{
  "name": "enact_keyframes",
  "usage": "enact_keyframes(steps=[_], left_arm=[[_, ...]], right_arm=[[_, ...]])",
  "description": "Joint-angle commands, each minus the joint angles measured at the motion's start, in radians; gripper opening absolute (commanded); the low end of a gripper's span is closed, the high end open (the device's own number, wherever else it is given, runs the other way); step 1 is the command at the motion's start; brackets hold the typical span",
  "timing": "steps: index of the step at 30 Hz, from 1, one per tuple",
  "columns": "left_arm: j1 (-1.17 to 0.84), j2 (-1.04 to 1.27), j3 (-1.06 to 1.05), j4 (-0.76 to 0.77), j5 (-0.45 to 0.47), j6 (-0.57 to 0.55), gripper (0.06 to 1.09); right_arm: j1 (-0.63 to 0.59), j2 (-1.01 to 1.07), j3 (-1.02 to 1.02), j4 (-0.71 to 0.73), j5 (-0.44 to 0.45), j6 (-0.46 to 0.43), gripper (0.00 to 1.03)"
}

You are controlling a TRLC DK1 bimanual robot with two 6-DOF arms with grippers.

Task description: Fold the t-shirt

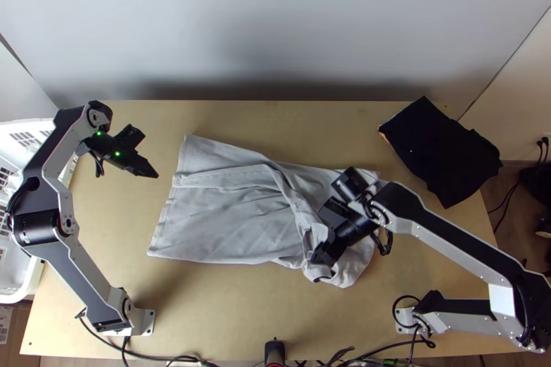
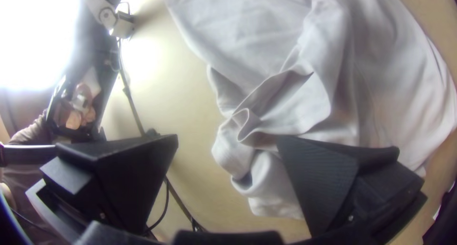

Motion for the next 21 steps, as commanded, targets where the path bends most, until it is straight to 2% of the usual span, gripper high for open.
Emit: enact_keyframes(steps=[1,4,5,7,9,11,12,16,21], left_arm=[[-0.023,-0.017,-0.008,-0.113,0.000,0.031,0.10],[-0.049,-0.080,-0.088,-0.113,-0.003,0.086,0.12],[-0.057,-0.109,-0.114,-0.110,-0.002,0.118,0.19],[-0.077,-0.160,-0.151,-0.101,-0.002,0.149,0.42],[-0.098,-0.223,-0.199,-0.093,-0.002,0.204,0.70],[-0.112,-0.274,-0.251,-0.090,-0.003,0.256,0.99],[-0.115,-0.289,-0.275,-0.084,-0.008,0.270,1.03],[-0.118,-0.344,-0.390,-0.032,-0.040,0.299,1.03],[-0.129,-0.476,-0.608,0.129,-0.133,0.358,1.03]], right_arm=[[-0.042,0.013,0.058,-0.017,-0.006,0.088,0.98],[-0.075,0.016,0.067,-0.048,-0.001,0.172,0.98],[-0.092,0.018,0.074,-0.069,-0.001,0.197,0.98],[-0.129,0.041,0.090,-0.130,-0.003,0.258,0.98],[-0.169,0.064,0.109,-0.222,-0.004,0.282,0.98],[-0.210,0.056,0.092,-0.247,-0.006,0.299,0.98],[-0.221,0.044,0.074,-0.247,-0.004,0.307,0.98],[-0.255,0.036,-0.008,-0.253,-0.007,0.365,0.98],[-0.256,0.035,-0.126,-0.183,-0.009,0.439,0.98]])
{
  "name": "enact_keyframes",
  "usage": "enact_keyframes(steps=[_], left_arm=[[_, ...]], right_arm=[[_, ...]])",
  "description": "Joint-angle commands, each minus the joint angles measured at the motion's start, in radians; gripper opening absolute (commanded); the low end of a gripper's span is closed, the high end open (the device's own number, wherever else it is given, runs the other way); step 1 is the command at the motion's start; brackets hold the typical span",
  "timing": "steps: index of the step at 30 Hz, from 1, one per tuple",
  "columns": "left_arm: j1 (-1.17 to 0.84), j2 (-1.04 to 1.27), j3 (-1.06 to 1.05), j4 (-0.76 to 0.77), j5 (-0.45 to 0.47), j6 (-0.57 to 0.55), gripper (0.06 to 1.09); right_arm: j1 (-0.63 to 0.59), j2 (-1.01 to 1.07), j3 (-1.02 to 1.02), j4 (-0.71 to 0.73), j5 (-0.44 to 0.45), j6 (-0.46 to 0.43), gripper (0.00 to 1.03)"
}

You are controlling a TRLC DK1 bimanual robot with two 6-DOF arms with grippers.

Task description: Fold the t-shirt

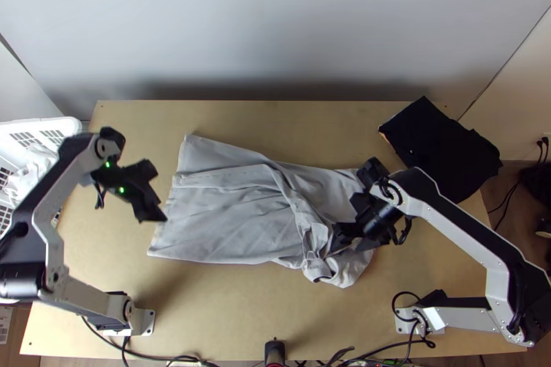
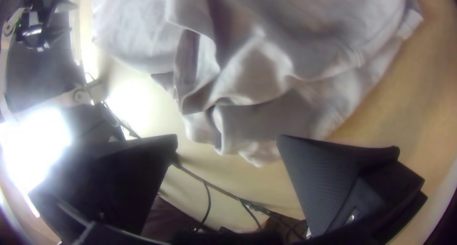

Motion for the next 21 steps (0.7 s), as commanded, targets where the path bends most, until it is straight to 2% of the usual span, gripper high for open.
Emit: enact_keyframes(steps=[1,10,21], left_arm=[[-0.021,-0.161,-0.262,0.163,-0.093,0.078,1.03],[-0.013,-0.247,-0.429,0.252,-0.159,0.121,1.03],[-0.018,-0.295,-0.486,0.254,-0.161,0.142,1.03]], right_arm=[[-0.033,0.002,-0.140,0.052,-0.003,0.106,0.98],[-0.018,0.017,-0.185,0.090,-0.019,0.170,0.98],[0.030,-0.015,-0.232,0.075,-0.017,0.150,0.98]])
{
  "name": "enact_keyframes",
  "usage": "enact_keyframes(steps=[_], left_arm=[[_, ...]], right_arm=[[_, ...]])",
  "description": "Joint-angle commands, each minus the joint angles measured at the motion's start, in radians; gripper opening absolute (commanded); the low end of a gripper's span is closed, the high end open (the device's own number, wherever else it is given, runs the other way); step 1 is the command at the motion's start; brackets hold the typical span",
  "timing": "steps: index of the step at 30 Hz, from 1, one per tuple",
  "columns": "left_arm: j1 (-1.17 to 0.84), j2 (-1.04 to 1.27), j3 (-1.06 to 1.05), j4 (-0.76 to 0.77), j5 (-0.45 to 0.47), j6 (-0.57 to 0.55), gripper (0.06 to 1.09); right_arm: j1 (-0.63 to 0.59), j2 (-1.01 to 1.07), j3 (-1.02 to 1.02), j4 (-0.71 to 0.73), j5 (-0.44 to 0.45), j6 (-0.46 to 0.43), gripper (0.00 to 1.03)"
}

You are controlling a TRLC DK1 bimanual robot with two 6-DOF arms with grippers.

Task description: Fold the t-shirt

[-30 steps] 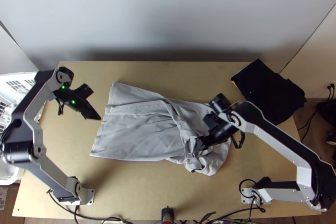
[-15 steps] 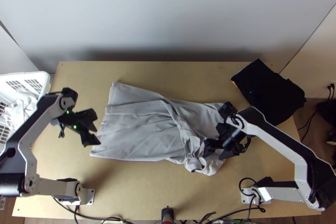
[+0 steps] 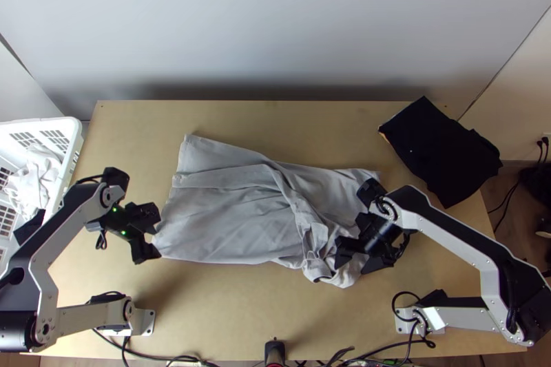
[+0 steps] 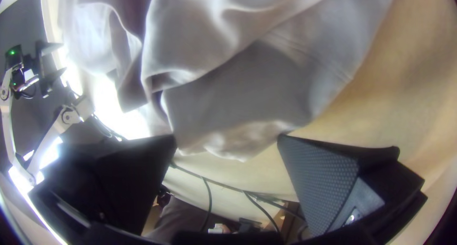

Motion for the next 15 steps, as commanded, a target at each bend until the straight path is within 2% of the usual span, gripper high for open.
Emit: enact_keyframes(steps=[1,8,15], left_arm=[[-0.005,-0.057,-0.052,0.004,-0.004,0.022,1.03],[-0.028,-0.117,-0.081,0.007,-0.004,0.030,1.03],[-0.032,-0.117,-0.097,0.039,-0.003,0.025,1.03]], right_arm=[[0.038,-0.021,-0.035,-0.006,0.001,-0.001,0.98],[0.096,-0.017,-0.037,-0.007,-0.001,-0.006,0.98],[0.104,-0.001,-0.026,0.013,0.001,-0.018,0.98]])
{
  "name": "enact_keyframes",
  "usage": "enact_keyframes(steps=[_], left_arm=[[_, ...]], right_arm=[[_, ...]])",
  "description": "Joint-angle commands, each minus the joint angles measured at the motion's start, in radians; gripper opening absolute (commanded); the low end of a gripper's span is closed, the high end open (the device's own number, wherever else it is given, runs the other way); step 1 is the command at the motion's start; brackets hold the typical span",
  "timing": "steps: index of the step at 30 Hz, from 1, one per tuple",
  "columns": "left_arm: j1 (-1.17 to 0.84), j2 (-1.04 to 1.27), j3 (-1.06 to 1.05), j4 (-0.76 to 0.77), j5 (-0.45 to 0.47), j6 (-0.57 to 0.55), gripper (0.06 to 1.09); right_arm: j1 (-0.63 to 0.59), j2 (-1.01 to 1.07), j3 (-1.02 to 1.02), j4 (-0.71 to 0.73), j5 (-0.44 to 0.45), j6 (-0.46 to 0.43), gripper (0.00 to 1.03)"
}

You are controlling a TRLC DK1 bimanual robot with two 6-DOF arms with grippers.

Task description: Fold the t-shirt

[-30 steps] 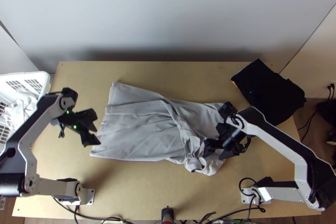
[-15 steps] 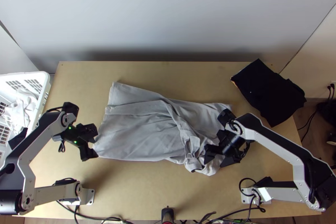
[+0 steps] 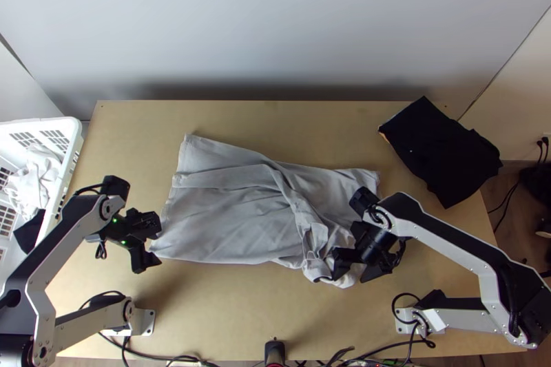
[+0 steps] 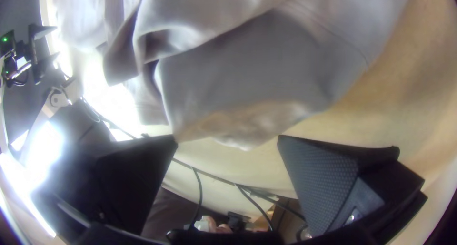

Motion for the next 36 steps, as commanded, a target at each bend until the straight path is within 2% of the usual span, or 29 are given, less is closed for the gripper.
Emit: enact_keyframes(steps=[1,6,11,16,18,19,20,21,22,23,24,25,27,36], left_arm=[[-0.005,-0.013,-0.019,0.023,0.000,-0.001,1.03],[-0.005,0.007,-0.019,0.056,0.002,-0.009,1.03],[-0.007,0.059,-0.017,0.112,0.003,-0.026,1.03],[-0.008,0.085,-0.016,0.151,0.003,-0.026,1.03],[-0.007,0.096,-0.016,0.155,0.003,-0.024,0.98],[-0.007,0.099,-0.014,0.155,0.003,-0.023,0.93],[-0.007,0.099,-0.014,0.157,0.003,-0.021,0.84],[-0.007,0.099,-0.013,0.157,0.005,-0.019,0.70],[-0.007,0.097,-0.013,0.157,0.008,-0.018,0.50],[-0.005,0.097,-0.011,0.158,0.013,-0.016,0.26],[-0.002,0.096,-0.008,0.165,0.017,-0.018,0.08],[0.001,0.093,-0.007,0.165,0.019,-0.016,0.09],[0.002,0.093,-0.005,0.163,0.017,-0.010,0.09],[0.004,0.084,0.029,0.125,0.028,-0.016,0.09]], right_arm=[[0.018,0.008,0.001,0.015,0.002,-0.012,0.98],[0.017,0.010,-0.013,0.023,0.003,-0.015,0.98],[0.018,0.025,-0.040,0.148,0.028,-0.015,0.98],[0.021,0.043,-0.057,0.208,0.049,-0.019,0.98],[0.021,0.048,-0.057,0.216,0.055,-0.026,0.98],[0.021,0.048,-0.057,0.216,0.058,-0.026,0.98],[0.024,0.048,-0.057,0.216,0.067,-0.029,0.96],[0.027,0.048,-0.056,0.214,0.078,-0.032,0.93],[0.032,0.043,-0.057,0.211,0.083,-0.033,0.89],[0.040,0.036,-0.057,0.207,0.095,-0.033,0.85],[0.047,0.022,-0.056,0.205,0.120,-0.033,0.77],[0.057,0.005,-0.056,0.207,0.153,-0.030,0.57],[0.061,-0.042,-0.048,0.251,0.275,0.002,0.02],[0.073,-0.136,-0.047,0.263,0.291,-0.003,0.03]])
